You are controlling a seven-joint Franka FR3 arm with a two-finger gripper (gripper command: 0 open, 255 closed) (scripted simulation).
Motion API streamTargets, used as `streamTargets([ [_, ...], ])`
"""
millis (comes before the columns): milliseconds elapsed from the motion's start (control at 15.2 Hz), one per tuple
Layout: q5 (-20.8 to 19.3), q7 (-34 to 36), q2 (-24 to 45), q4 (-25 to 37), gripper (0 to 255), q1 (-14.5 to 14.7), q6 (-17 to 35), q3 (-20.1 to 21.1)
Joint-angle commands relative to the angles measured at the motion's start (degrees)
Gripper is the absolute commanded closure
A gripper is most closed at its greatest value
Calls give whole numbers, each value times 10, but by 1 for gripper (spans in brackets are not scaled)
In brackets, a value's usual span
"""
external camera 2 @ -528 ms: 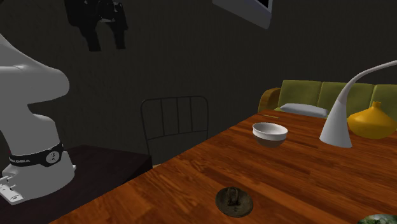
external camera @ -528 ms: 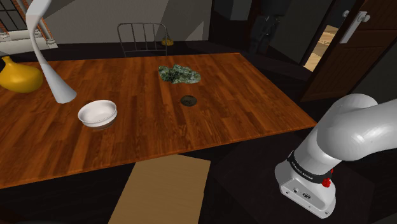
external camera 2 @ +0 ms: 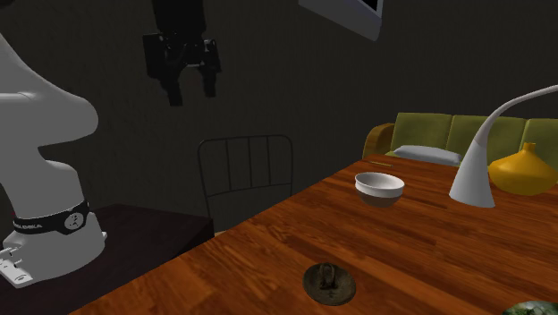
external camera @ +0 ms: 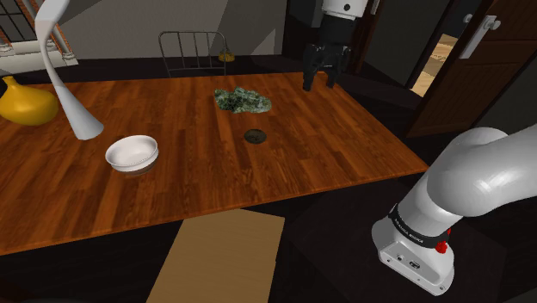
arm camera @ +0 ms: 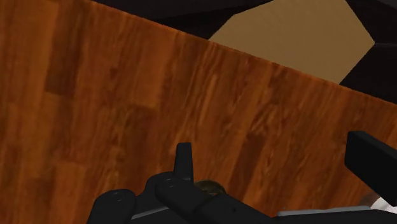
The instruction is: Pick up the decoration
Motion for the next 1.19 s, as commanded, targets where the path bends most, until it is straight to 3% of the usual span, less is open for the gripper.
streamTargets([
  [0,10,50,31,-4,0,-7,38,21],
  [528,18,242,188,26,0,-35,173,89],
  [1122,-36,467,390,115,0,-54,285,115],
])
